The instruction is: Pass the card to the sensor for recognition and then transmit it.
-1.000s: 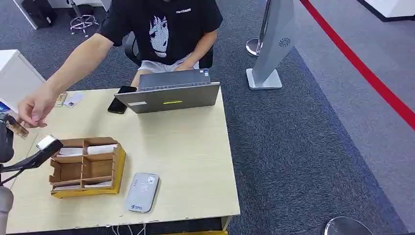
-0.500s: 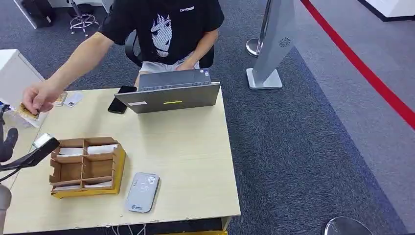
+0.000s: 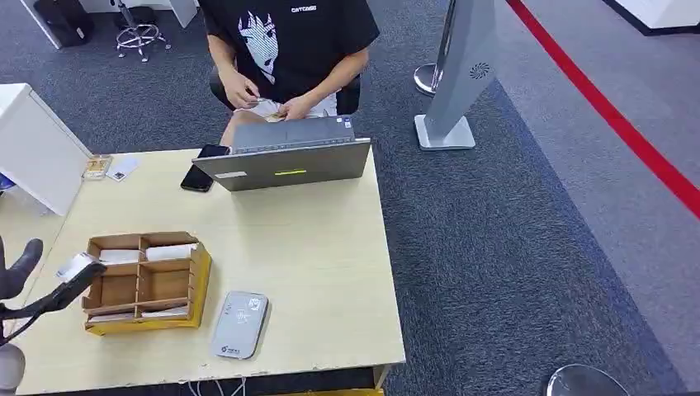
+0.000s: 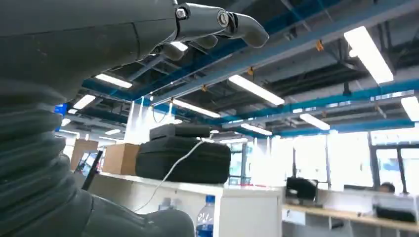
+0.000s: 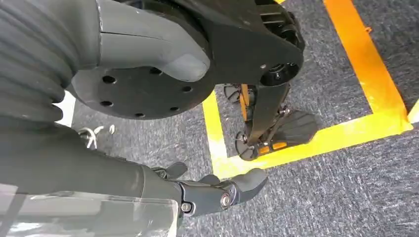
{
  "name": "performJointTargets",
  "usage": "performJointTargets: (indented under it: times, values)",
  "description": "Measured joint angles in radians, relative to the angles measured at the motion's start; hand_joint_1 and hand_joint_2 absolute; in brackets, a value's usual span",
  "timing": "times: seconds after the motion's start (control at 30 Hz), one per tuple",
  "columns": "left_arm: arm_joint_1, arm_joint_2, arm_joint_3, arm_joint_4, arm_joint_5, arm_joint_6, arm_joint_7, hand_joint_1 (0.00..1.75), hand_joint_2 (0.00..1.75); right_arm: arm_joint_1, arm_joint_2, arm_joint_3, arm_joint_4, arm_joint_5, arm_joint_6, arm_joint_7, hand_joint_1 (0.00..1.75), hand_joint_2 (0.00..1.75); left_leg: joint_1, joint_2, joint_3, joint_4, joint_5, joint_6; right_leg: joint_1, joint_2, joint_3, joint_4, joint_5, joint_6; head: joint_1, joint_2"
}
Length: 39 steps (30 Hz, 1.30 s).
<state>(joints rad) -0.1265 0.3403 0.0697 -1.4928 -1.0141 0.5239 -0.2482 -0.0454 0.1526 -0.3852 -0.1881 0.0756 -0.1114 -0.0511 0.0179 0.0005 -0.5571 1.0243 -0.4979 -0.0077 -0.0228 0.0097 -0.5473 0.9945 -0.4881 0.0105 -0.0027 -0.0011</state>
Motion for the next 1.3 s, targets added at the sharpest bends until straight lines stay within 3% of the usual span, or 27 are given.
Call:
performJointTargets:
  times: [0.13, 0.2, 0.27, 0.33, 0.37, 0.43, 0.53, 0.6, 0.67, 0.8, 0.87, 0.97, 1.03, 1.13, 1.3]
  values:
    - [0.217, -0.068, 0.053, -0.218, 0.104, 0.123, -0.101, 0.0, 1.75, 0.006, 0.003, -0.02, 0.0, -0.028, -0.022, -0.003, 0.0, 1.75, 0.0, 0.002, 0.0, 0.0, -0.003, 0.002, 0.0, 0.003, 0.0, -0.001, -0.002, 0.002, 0.0, 0.0]
    - [0.321, -0.13, 0.113, -0.323, 0.213, 0.141, -0.192, 0.0, 1.75, 0.011, 0.004, -0.033, 0.0, -0.038, -0.036, -0.004, 0.0, 1.75, -0.001, 0.002, 0.0, 0.0, -0.004, 0.003, 0.0, 0.002, 0.001, -0.001, -0.004, 0.003, 0.001, 0.0]
    - [0.414, -0.241, 0.233, -0.43, 0.406, 0.03, -0.352, 0.0, 1.75, 0.016, 0.004, -0.051, 0.0, -0.051, -0.049, -0.009, 0.0, 1.75, -0.001, 0.002, 0.0, 0.0, -0.006, 0.003, -0.001, 0.002, 0.001, -0.002, -0.005, 0.004, 0.0, 0.0]
    - [0.45, -0.364, 0.383, -0.492, 0.546, -0.133, -0.433, 0.0, 1.75, 0.02, 0.006, -0.066, 0.001, -0.056, -0.061, -0.011, 0.0, 1.75, -0.001, 0.0, 0.0, 0.0, -0.007, 0.004, -0.001, 0.001, 0.001, -0.002, -0.006, 0.005, 0.004, 0.0]
    - [0.46, -0.419, 0.451, -0.509, 0.592, -0.186, -0.441, 0.0, 1.75, 0.02, 0.006, -0.072, 0.001, -0.058, -0.068, -0.012, 0.0, 1.75, -0.001, 0.0, 0.0, 0.0, -0.007, 0.004, -0.001, 0.0, 0.002, -0.002, -0.006, 0.005, 0.004, 0.0]
    - [0.481, -0.496, 0.558, -0.527, 0.633, -0.22, -0.446, 0.0, 1.75, 0.02, 0.007, -0.083, 0.001, -0.059, -0.07, -0.012, 0.0, 1.75, -0.001, 0.001, 0.001, 0.0, -0.007, 0.004, -0.001, 0.0, 0.002, -0.002, -0.006, 0.005, 0.002, 0.0]
    - [0.494, -0.566, 0.646, -0.547, 0.64, -0.221, -0.45, 0.0, 1.75, 0.02, 0.007, -0.09, 0.001, -0.058, -0.074, -0.012, 0.0, 1.75, -0.001, -0.001, 0.001, 0.0, -0.007, 0.004, -0.001, -0.002, 0.003, -0.002, -0.006, 0.005, 0.002, 0.0]
    - [0.494, -0.603, 0.693, -0.535, 0.726, -0.258, -0.45, 0.0, 1.75, 0.019, 0.007, -0.095, 0.001, -0.05, -0.083, -0.012, 0.0, 1.75, -0.001, -0.001, 0.002, 0.0, -0.007, 0.004, -0.001, -0.002, 0.004, -0.002, -0.006, 0.005, 0.002, 0.0]
    - [0.484, -0.629, 0.746, -0.491, 0.843, -0.345, -0.449, 0.0, 1.75, 0.02, 0.007, -0.097, 0.001, -0.04, -0.091, -0.013, 0.0, 1.75, -0.001, -0.001, 0.002, 0.0, -0.007, 0.004, -0.001, -0.002, 0.004, -0.002, -0.006, 0.005, 0.001, 0.0]
    - [0.439, -0.66, 0.846, -0.382, 0.946, -0.49, -0.427, 0.0, 1.75, 0.019, 0.007, -0.102, 0.0, -0.03, -0.091, -0.035, 0.0, 1.75, -0.001, -0.001, 0.003, 0.0, -0.007, 0.004, -0.001, -0.002, 0.004, -0.002, -0.006, 0.005, 0.001, 0.0]
    - [0.396, -0.668, 0.906, -0.297, 0.968, -0.552, -0.402, 0.0, 1.75, 0.019, 0.007, -0.104, 0.0, -0.024, -0.09, -0.055, 0.0, 1.75, -0.001, -0.002, 0.003, 0.0, -0.007, 0.004, -0.001, -0.003, 0.005, -0.002, -0.006, 0.005, 0.001, 0.0]
    - [0.315, -0.67, 1.02, -0.124, 0.899, -0.658, -0.408, 0.0, 1.75, 0.017, 0.007, -0.104, 0.0, -0.01, -0.087, -0.072, 0.0, 1.75, -0.001, -0.002, 0.003, 0.0, -0.007, 0.004, -0.001, -0.003, 0.005, -0.002, -0.006, 0.005, 0.002, 0.0]
    - [0.281, -0.667, 1.085, -0.036, 0.874, -0.677, -0.409, 0.0, 1.75, 0.017, 0.007, -0.104, 0.0, -0.004, -0.086, -0.075, 0.0, 1.75, -0.001, -0.001, 0.004, 0.0, -0.007, 0.004, -0.001, -0.002, 0.005, -0.002, -0.006, 0.005, 0.001, 0.0]
    - [0.23, -0.648, 1.156, 0.101, 0.85, -0.688, -0.348, 0.0, 1.75, 0.016, 0.007, -0.104, 0.0, 0.018, -0.086, -0.064, 0.0, 1.75, -0.002, -0.003, 0.004, 0.0, -0.007, 0.004, -0.002, -0.004, 0.006, -0.002, -0.006, 0.005, 0.003, 0.0]
    - [0.159, -0.546, 1.261, 0.513, 0.816, -0.623, -0.363, 0.0, 1.75, 0.014, 0.016, -0.103, 0.0, 0.056, -0.103, 0.002, 0.0, 1.75, -0.002, -0.003, 0.004, 0.0, -0.007, 0.004, -0.002, -0.004, 0.006, -0.002, -0.006, 0.005, 0.002, 0.0]
